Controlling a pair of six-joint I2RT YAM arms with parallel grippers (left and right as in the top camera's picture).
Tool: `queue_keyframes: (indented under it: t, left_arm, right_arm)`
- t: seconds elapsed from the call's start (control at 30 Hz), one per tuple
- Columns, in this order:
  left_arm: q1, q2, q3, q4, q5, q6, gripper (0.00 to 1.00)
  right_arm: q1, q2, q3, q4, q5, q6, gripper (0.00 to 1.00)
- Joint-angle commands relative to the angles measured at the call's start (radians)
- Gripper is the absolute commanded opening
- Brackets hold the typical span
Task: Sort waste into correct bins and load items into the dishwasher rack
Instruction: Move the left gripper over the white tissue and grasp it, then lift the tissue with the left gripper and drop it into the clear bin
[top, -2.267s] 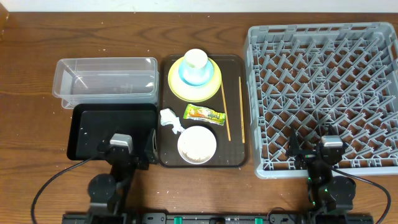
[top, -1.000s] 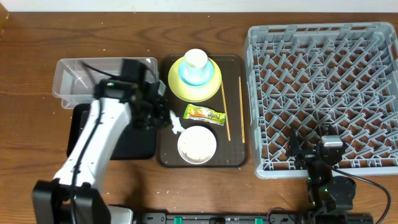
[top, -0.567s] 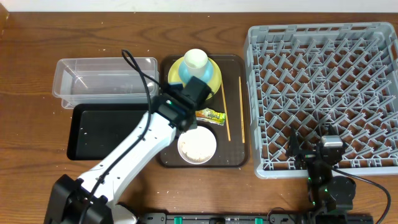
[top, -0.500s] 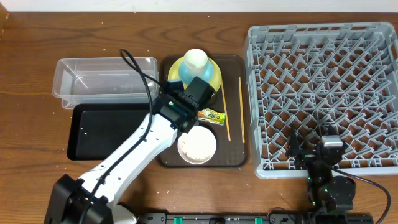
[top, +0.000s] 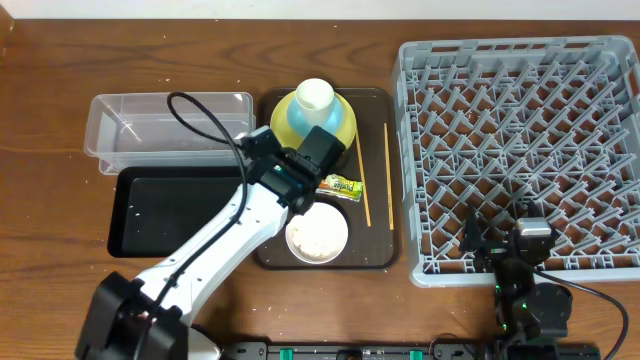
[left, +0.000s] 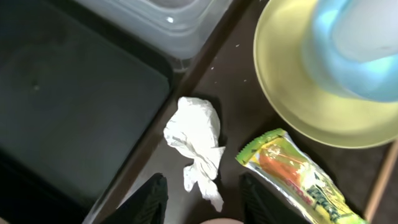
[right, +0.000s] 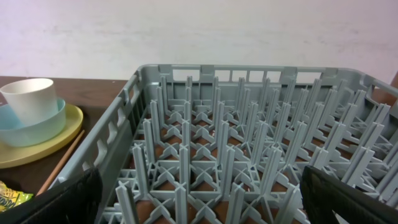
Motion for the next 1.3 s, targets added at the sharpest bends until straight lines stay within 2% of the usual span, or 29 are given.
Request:
queue_keyframes:
  t: [0.0,0.2,0.33,0.53,0.67,1.27]
  left_arm:
    - [0.006,0.05,-0.028,0.028,-0.027,-0.079,0.4]
    - [0.007,0.126,-0.028,0.093,-0.027,-0.079,0.43]
    - [0.019,0.162,-0.028,0.095,-0.027,-0.079,0.5]
    - [0.027,0.202,-0.028,0.096,-0.024,-0.095,0.52]
    - [0.028,0.229,-0.028,0.108,0.036,-0.094,0.54]
    - [0.027,0.322,-0.032,0.13,0.05,-0.095,0.54]
  right_arm:
    - [0.001,-0.001,-0.002,-0.003,-0.001,-0.014,0.99]
    - [0.001,-0.001,-0.002,-0.003,-0.001,-0.014,0.99]
    - [0.001,-0.001,-0.002,-0.003,-0.001,-0.014,0.99]
    - [0.001,-0.001,-0.002,-0.003,-0.001,-0.014,0.99]
    - [0.001,-0.001,-0.002,-0.003,-0.001,-0.014,0.99]
    - [0.001,-0.001,-0.002,-0.003,-0.001,-0.014,0.99]
